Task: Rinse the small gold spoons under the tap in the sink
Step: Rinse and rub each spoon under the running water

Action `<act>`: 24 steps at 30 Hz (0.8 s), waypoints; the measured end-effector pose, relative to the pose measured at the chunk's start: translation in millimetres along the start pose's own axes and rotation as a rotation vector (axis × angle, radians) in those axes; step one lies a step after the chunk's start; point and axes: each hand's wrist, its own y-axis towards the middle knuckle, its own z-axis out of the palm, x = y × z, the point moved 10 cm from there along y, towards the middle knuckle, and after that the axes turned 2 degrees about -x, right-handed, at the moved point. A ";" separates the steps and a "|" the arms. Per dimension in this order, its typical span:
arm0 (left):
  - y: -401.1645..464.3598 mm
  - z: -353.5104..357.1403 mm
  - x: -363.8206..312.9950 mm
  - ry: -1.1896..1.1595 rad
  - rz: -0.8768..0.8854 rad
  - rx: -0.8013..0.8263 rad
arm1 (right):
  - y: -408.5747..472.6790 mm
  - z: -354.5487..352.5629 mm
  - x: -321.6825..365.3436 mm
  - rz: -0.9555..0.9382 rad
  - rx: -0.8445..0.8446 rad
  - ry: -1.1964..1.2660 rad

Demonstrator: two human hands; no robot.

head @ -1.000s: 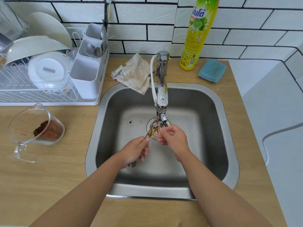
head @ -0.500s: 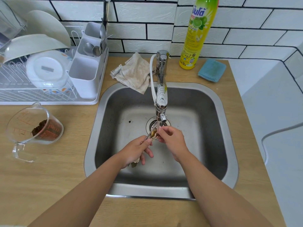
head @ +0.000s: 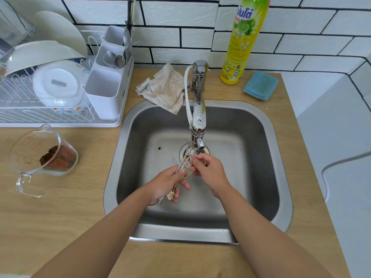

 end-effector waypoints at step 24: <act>-1.6 3.3 -5.1 -0.121 -0.033 0.036 | -2.2 6.5 -3.5 0.128 0.138 0.129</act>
